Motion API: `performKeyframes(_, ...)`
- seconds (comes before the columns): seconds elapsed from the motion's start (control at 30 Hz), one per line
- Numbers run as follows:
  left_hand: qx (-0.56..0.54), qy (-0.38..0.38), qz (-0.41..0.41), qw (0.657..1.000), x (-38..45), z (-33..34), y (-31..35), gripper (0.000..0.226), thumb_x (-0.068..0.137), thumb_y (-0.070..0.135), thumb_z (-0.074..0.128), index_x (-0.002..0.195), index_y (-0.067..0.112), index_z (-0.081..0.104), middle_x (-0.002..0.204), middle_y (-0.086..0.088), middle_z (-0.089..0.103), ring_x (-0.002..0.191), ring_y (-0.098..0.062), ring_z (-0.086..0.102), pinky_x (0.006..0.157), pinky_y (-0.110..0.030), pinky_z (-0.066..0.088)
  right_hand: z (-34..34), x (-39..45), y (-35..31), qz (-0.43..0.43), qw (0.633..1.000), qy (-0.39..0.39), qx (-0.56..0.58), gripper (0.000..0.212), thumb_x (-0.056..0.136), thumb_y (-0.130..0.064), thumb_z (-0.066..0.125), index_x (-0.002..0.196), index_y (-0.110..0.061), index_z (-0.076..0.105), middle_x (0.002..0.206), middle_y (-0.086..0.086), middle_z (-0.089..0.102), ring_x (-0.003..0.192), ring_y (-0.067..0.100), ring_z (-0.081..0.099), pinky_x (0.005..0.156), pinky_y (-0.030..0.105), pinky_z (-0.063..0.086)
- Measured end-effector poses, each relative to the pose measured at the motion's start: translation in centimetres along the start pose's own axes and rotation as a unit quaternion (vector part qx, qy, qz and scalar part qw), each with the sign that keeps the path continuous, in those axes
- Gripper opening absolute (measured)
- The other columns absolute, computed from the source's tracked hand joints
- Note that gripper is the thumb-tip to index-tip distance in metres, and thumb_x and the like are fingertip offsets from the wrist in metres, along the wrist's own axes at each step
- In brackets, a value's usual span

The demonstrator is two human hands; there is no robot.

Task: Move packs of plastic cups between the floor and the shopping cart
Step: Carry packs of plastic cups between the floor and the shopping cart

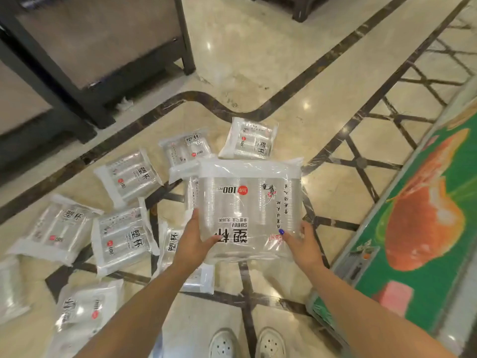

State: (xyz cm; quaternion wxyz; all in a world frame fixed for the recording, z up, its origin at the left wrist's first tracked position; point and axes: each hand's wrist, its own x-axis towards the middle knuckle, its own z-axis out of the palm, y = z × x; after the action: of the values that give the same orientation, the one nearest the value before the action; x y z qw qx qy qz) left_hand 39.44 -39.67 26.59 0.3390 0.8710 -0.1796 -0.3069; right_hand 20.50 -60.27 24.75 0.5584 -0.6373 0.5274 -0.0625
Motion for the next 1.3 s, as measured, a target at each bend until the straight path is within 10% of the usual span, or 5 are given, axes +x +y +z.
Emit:
performKeyframes(0.4,-0.073,0.1,0.17,0.978,-13.6,-22.1,26.5,0.086,0.079,0.025,0.079,0.148,0.024,0.027,0.135,0.023,0.034,0.125,-0.002,0.037,0.103,-0.024,0.033,-13.1,-17.2,-29.8,-0.185,0.982,0.04,0.017,0.046,0.086,-0.045,0.07,0.12,-0.036,0.041,0.109,-0.019,0.06,0.085,-0.005,0.062,0.065,0.019,0.046)
performKeyframes(0.63,-0.052,0.076,0.32,0.943,-19.3,-29.0,34.4,0.084,0.072,0.051,0.078,0.138,0.052,0.027,0.138,0.022,0.046,0.125,-0.009,0.05,0.103,-0.043,0.045,-18.6,-26.9,-36.6,-0.258,0.956,0.136,0.023,0.051,0.087,-0.048,0.067,0.127,-0.027,0.043,0.113,-0.016,0.054,0.086,0.003,0.061,0.06,0.02,0.042)
performKeyframes(1.13,-0.049,-0.059,0.468,0.88,-32.1,-24.5,45.2,0.079,0.078,0.032,0.079,0.141,0.037,0.033,0.131,0.016,0.048,0.093,0.001,0.058,0.065,-0.01,0.046,-30.7,-46.6,-30.9,-0.233,0.909,0.343,0.047,0.042,0.089,-0.048,0.064,0.119,-0.04,0.035,0.098,-0.04,0.041,0.082,-0.001,0.057,0.078,0.031,0.04)
performKeyframes(1.3,-0.027,-0.135,0.531,0.836,-38.7,-15.8,50.3,0.084,0.074,0.034,0.082,0.142,0.036,0.033,0.136,0.011,0.05,0.108,-0.013,0.062,0.087,-0.032,0.053,-38.6,-53.3,-23.5,-0.176,0.878,0.439,0.073,0.076,0.077,-0.067,0.065,0.139,-0.032,0.038,0.134,-0.019,0.05,0.102,0.013,0.065,0.093,0.04,0.049)
